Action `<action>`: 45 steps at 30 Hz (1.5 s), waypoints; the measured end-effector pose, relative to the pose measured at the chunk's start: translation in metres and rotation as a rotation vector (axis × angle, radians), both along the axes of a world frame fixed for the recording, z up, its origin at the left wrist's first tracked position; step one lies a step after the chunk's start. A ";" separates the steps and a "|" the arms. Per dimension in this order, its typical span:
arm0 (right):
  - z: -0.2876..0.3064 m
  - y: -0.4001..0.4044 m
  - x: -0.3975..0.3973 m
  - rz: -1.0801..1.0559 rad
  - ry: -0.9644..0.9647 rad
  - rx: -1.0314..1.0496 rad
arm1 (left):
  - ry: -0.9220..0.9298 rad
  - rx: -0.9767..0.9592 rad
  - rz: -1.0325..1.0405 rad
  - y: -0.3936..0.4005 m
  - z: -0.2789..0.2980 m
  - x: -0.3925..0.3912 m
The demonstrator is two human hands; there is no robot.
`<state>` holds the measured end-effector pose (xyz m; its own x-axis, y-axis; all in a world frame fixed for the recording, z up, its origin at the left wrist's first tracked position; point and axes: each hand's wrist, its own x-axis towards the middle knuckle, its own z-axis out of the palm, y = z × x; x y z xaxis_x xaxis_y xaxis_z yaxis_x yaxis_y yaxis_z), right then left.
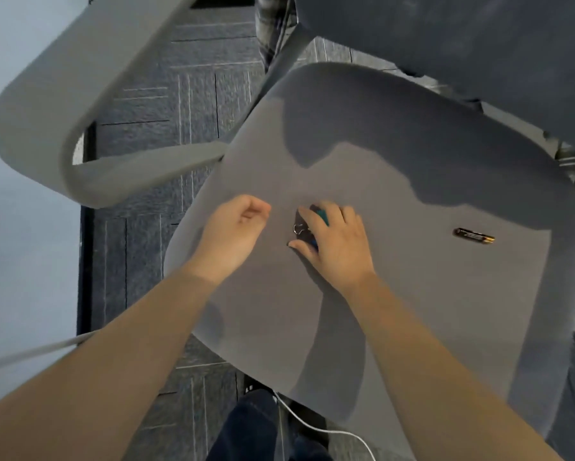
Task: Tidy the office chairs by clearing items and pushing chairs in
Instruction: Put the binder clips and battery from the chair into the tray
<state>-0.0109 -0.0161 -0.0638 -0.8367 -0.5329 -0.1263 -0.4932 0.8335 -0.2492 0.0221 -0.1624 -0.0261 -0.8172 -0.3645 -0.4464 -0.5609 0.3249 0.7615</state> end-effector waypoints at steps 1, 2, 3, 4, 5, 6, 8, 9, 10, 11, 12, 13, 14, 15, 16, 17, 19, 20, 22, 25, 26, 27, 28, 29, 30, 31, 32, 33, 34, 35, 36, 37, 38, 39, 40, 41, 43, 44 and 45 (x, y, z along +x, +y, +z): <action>-0.003 0.000 0.004 -0.029 0.036 -0.037 | 0.008 0.001 0.001 0.001 -0.001 -0.001; -0.005 0.000 0.008 -0.057 0.035 -0.053 | 0.012 -0.002 -0.004 0.002 -0.001 -0.002; -0.006 0.000 0.011 -0.090 0.044 -0.060 | 0.015 -0.008 -0.011 0.003 -0.001 -0.002; -0.004 -0.001 0.014 -0.120 0.050 -0.057 | 0.021 -0.011 -0.016 0.003 -0.001 -0.003; -0.003 0.000 0.017 -0.145 0.055 -0.052 | 0.029 -0.009 -0.017 0.004 0.000 -0.004; -0.001 0.000 0.018 -0.177 0.051 -0.043 | 0.036 -0.002 -0.016 0.004 0.002 -0.004; -0.002 0.001 0.023 -0.245 0.000 -0.024 | 0.042 -0.007 -0.026 0.006 0.004 -0.006; -0.002 0.003 0.026 -0.276 -0.020 -0.021 | 0.038 -0.015 -0.038 0.008 0.006 -0.007; 0.000 0.006 0.030 -0.296 -0.027 -0.001 | 0.033 -0.018 -0.048 0.011 0.007 -0.008; 0.005 0.010 0.032 -0.309 -0.028 0.020 | 0.029 -0.016 -0.060 0.014 0.008 -0.010; 0.009 0.015 0.032 -0.334 -0.052 0.021 | 0.026 -0.015 -0.078 0.017 0.010 -0.011; 0.009 0.022 0.032 -0.379 -0.101 0.023 | 0.023 -0.018 -0.100 0.021 0.011 -0.013; 0.009 0.030 0.032 -0.414 -0.197 0.028 | 0.018 -0.022 -0.123 0.025 0.011 -0.014; 0.012 0.039 0.033 -0.468 -0.263 0.005 | 0.013 -0.026 -0.147 0.030 0.012 -0.015; 0.016 0.048 0.034 -0.545 -0.308 -0.035 | 0.008 -0.030 -0.171 0.036 0.013 -0.017; 0.020 0.058 0.034 -0.634 -0.318 -0.095 | 0.007 -0.035 -0.196 0.042 0.014 -0.018; 0.027 0.078 0.031 -0.834 -0.302 -0.266 | 0.016 -0.058 -0.255 0.057 0.015 -0.020; 0.029 0.089 0.029 -0.933 -0.299 -0.360 | 0.018 -0.073 -0.287 0.065 0.015 -0.023; 0.038 0.113 0.026 -1.082 -0.298 -0.507 | 0.019 -0.097 -0.350 0.086 0.014 -0.029; 0.047 0.149 0.025 -1.226 -0.264 -0.594 | 0.008 -0.094 -0.433 0.124 0.009 -0.039; 0.047 0.160 0.025 -1.268 -0.247 -0.614 | 0.007 -0.093 -0.461 0.138 0.007 -0.043; 0.046 0.169 0.026 -1.303 -0.228 -0.629 | 0.011 -0.100 -0.493 0.151 0.003 -0.047; 0.045 0.177 0.026 -1.332 -0.210 -0.643 | 0.022 -0.113 -0.528 0.163 0.000 -0.051; 0.043 0.183 0.027 -1.355 -0.201 -0.660 | 0.041 -0.126 -0.564 0.175 -0.004 -0.056; 0.042 0.186 0.028 -1.372 -0.192 -0.678 | 0.067 -0.143 -0.598 0.186 -0.007 -0.060; 0.040 0.189 0.029 -1.382 -0.188 -0.694 | 0.095 -0.171 -0.632 0.196 -0.010 -0.065; 0.039 0.191 0.029 -1.385 -0.187 -0.707 | 0.121 -0.212 -0.665 0.205 -0.012 -0.070; 0.038 0.192 0.030 -1.389 -0.188 -0.717 | 0.142 -0.264 -0.699 0.213 -0.015 -0.074; 0.037 0.192 0.031 -1.395 -0.185 -0.729 | 0.157 -0.318 -0.732 0.219 -0.018 -0.078; 0.036 0.193 0.032 -1.404 -0.186 -0.751 | 0.166 -0.368 -0.764 0.223 -0.020 -0.081; 0.035 0.193 0.032 -1.413 -0.189 -0.770 | 0.171 -0.410 -0.794 0.227 -0.022 -0.083; 0.034 0.193 0.033 -1.417 -0.189 -0.776 | 0.172 -0.445 -0.818 0.229 -0.024 -0.085; 0.034 0.193 0.034 -1.420 -0.185 -0.773 | 0.168 -0.471 -0.830 0.230 -0.025 -0.085; 0.033 0.193 0.034 -1.422 -0.180 -0.770 | 0.158 -0.484 -0.826 0.231 -0.025 -0.085; 0.034 0.192 0.035 -1.424 -0.174 -0.772 | 0.140 -0.477 -0.809 0.230 -0.024 -0.083; 0.035 0.191 0.036 -1.424 -0.175 -0.774 | 0.125 -0.451 -0.784 0.228 -0.022 -0.081; 0.041 0.186 0.039 -1.417 -0.184 -0.792 | 0.106 -0.366 -0.719 0.221 -0.014 -0.074; 0.046 0.182 0.040 -1.408 -0.183 -0.804 | 0.104 -0.324 -0.684 0.216 -0.008 -0.070; 0.053 0.178 0.040 -1.396 -0.184 -0.815 | 0.107 -0.288 -0.653 0.211 -0.001 -0.066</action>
